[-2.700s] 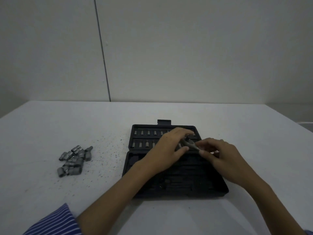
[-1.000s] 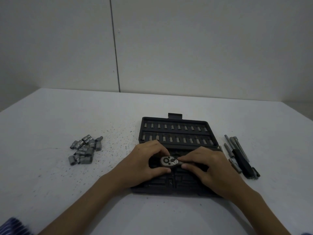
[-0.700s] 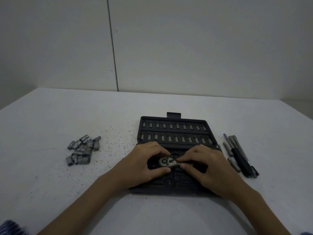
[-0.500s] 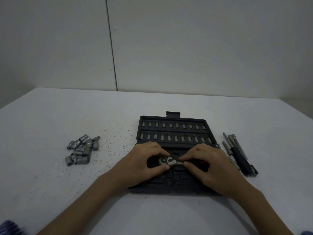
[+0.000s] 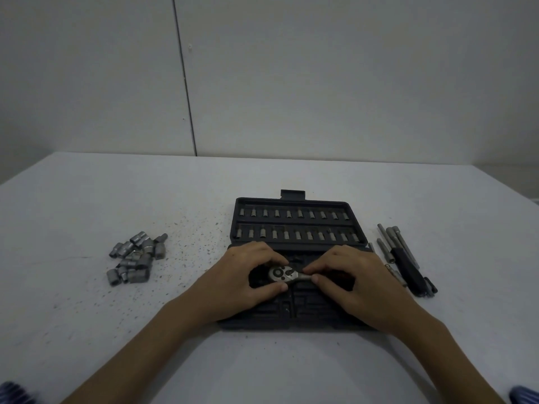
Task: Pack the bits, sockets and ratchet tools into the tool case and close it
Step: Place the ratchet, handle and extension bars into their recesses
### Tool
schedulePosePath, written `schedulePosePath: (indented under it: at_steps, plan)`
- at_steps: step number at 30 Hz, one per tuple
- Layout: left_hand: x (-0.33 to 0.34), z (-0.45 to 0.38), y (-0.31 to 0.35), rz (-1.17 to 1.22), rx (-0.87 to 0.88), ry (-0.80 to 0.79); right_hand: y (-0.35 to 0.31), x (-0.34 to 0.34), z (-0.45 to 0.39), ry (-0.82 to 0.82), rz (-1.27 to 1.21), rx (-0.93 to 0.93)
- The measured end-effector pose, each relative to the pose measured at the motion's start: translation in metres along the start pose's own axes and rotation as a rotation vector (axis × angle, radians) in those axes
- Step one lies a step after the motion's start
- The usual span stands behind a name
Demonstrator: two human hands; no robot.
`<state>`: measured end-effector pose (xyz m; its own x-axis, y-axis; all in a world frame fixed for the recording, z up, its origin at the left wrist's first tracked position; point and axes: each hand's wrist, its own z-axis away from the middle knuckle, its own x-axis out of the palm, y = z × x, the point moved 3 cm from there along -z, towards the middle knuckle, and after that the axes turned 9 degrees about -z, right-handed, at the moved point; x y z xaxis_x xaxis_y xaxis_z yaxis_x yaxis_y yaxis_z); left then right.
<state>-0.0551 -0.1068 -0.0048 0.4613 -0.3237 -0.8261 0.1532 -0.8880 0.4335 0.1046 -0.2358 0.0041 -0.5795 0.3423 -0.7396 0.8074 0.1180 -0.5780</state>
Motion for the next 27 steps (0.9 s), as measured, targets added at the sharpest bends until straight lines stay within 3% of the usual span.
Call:
schedulePosePath:
  at_steps: [27]
  plan:
    - [-0.0002,-0.0001,0.0057,-0.098,0.023,-0.054,-0.001,-0.0027,0.0066,-0.006,0.049,0.028]
